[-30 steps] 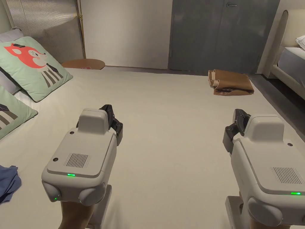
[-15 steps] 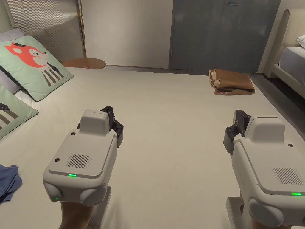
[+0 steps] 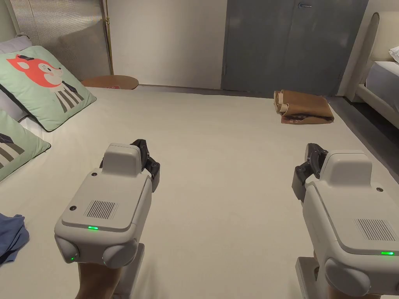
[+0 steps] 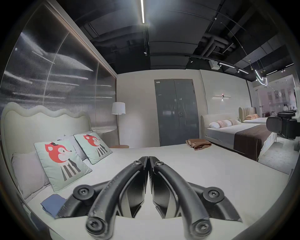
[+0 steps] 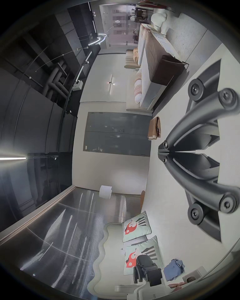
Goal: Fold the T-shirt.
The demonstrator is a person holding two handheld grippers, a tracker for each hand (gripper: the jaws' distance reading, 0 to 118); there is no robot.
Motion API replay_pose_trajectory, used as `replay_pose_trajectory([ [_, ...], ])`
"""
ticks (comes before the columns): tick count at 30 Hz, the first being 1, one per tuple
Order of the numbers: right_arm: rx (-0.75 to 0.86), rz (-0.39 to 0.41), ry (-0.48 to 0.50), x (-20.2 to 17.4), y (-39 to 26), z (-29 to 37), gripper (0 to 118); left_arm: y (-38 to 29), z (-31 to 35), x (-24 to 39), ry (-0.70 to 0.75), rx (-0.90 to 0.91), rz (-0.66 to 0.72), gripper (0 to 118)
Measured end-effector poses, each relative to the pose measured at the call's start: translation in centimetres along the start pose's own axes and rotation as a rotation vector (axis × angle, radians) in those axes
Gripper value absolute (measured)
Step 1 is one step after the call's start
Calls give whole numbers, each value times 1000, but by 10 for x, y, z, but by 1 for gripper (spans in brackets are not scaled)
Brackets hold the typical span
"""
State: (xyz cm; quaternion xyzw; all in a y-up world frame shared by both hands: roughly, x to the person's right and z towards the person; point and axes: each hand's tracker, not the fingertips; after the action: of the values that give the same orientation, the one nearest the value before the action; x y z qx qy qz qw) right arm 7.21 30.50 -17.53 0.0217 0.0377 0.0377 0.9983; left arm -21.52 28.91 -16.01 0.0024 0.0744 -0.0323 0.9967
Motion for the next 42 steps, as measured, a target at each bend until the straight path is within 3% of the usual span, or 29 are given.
replay_pose_trajectory([
  [16,-14,3,-3,-2,1,3,1,-2,-3,-2,-3,-3,12,0],
  [17,-19,3,-1,0,-1,1,5,-1,-3,-3,-7,-4,19,8],
  [19,-23,5,-4,0,-2,0,31,0,-3,-4,-7,-3,36,38],
  [20,-23,5,-5,0,-2,-1,57,0,-3,-6,-14,-4,42,63],
  [21,-24,5,-8,1,-1,0,74,0,-4,-6,-15,-7,44,79],
  [23,-25,-3,-15,1,-1,0,104,1,-5,-6,-18,-13,45,96],
  [25,-25,-8,-26,1,-1,0,117,0,-5,-6,-7,-1,38,106],
  [42,-13,-14,-37,-1,3,3,118,1,-4,-8,5,9,43,109],
])
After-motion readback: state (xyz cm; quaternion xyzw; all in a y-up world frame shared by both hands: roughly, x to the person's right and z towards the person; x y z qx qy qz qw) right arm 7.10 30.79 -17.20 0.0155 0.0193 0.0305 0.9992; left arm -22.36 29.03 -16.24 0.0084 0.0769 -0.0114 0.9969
